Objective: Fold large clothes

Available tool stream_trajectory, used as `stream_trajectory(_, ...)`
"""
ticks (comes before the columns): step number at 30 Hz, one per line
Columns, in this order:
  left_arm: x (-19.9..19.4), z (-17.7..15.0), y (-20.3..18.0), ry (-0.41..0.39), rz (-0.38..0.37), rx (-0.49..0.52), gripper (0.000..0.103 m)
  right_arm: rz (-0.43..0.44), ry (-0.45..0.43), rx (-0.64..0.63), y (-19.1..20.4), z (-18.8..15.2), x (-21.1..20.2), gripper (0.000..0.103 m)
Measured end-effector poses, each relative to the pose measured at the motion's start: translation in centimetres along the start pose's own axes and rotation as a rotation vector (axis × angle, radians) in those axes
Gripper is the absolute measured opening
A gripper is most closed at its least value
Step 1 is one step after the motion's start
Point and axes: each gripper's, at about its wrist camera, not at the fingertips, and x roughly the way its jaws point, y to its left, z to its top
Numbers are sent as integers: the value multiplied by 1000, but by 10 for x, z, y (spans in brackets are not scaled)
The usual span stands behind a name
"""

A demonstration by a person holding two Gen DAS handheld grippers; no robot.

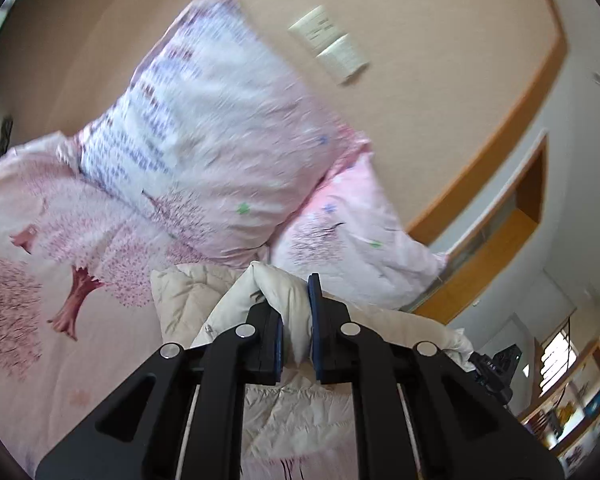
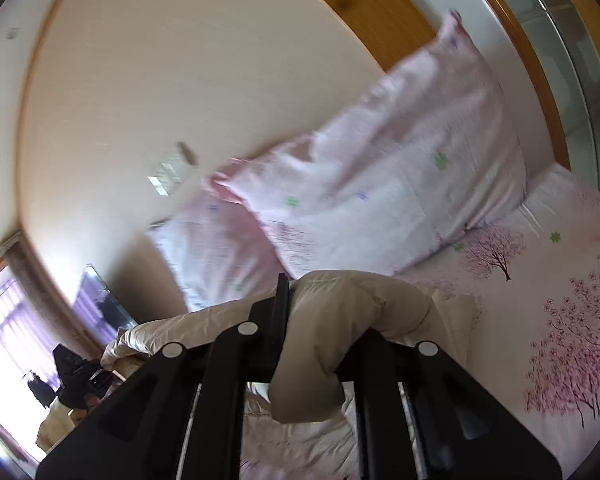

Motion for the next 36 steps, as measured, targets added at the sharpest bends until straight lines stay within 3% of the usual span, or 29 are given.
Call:
stream_trajectory(5,66,5,49,85,62,-120,9,-108,119,138,-45,-2,79,12)
stream_trajectory(11,110,0,94,146,94,-257,10,-181,234,308,-89,-12,136,16)
stream_trajectory(13,118,-2,102,161,103,-282,10,-175,256,347,-97,-15,145,22)
stream_trajectory(15,124,-2,105,170,106,-290,14,-160,266,384,-103,-16,151,45)
stream_trajectory(18,129,0,107,186,106,-298,33,-144,223,414,-107,-10,150,62)
stream_trajectory(20,128,3,107,179,92,-304,55,-135,176,408,-109,-2,142,64)
stream_trajectory(21,126,5,106,169,83,-306,60,-142,161,397,-110,1,138,65)
stream_trajectory(23,116,11,102,144,62,-290,71,-187,144,329,-108,7,125,65)
stream_trajectory(25,103,14,99,134,73,-252,73,-233,164,270,-108,6,118,65)
stream_trajectory(30,89,7,100,183,238,-159,73,-287,263,205,-119,-11,107,65)
stream_trajectory(32,91,0,103,222,268,-151,72,-290,300,198,-123,-20,107,64)
stream_trajectory(34,94,-7,106,260,292,-140,72,-282,325,189,-123,-27,109,59)
stream_trajectory(35,98,-11,105,280,308,-125,70,-280,333,182,-121,-29,111,52)
stream_trajectory(36,101,-14,104,296,316,-112,68,-274,348,168,-118,-33,114,33)
